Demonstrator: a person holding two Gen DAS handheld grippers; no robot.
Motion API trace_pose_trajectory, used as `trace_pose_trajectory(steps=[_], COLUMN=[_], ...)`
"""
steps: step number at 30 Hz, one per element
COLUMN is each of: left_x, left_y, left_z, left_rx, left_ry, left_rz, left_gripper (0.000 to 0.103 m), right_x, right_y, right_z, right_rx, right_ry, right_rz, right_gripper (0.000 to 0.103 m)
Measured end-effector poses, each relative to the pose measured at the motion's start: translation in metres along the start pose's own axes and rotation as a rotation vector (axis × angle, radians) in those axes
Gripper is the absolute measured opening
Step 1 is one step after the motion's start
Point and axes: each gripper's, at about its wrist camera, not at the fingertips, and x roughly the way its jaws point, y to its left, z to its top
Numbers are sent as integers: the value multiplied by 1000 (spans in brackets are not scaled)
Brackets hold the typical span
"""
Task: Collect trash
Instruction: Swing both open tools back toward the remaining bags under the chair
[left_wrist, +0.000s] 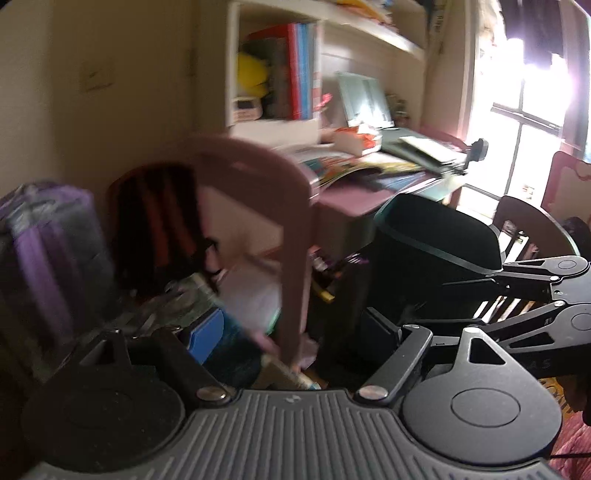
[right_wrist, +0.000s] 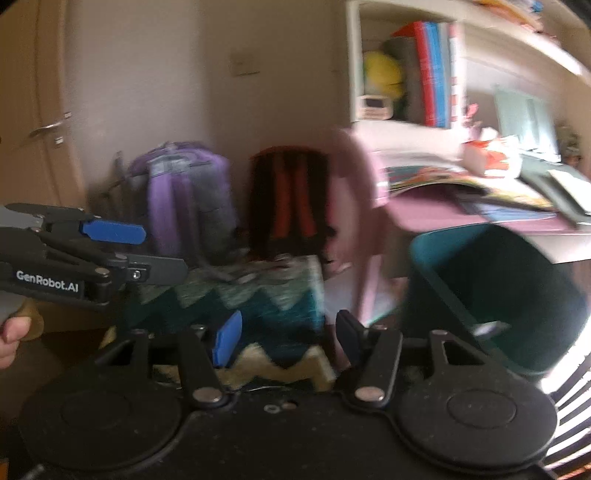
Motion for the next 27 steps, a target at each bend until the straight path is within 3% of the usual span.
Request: trace_pose_trajectory(steps=[13, 16, 18, 22, 27], left_x=[-7, -2, 6, 23, 63], left_y=[125, 155, 176, 217, 260], left_z=[-110, -138, -156, -193, -250], left_rx=[-136, -161, -180, -208, -164], left_ry=[89, 105, 111, 121, 211], left_rz=[119, 126, 142, 195, 240], left_gripper=[82, 90, 101, 101, 101], right_x=[96, 127, 148, 194, 260], right_y=[113, 136, 151, 176, 203], right_z=[-46, -63, -76, -105, -145], right_rx=[-66, -63, -76, -100, -154], right_ry=[124, 169, 195, 261, 348], right_rz=[244, 293, 313, 333, 331], right_gripper=[58, 58, 58, 59, 60])
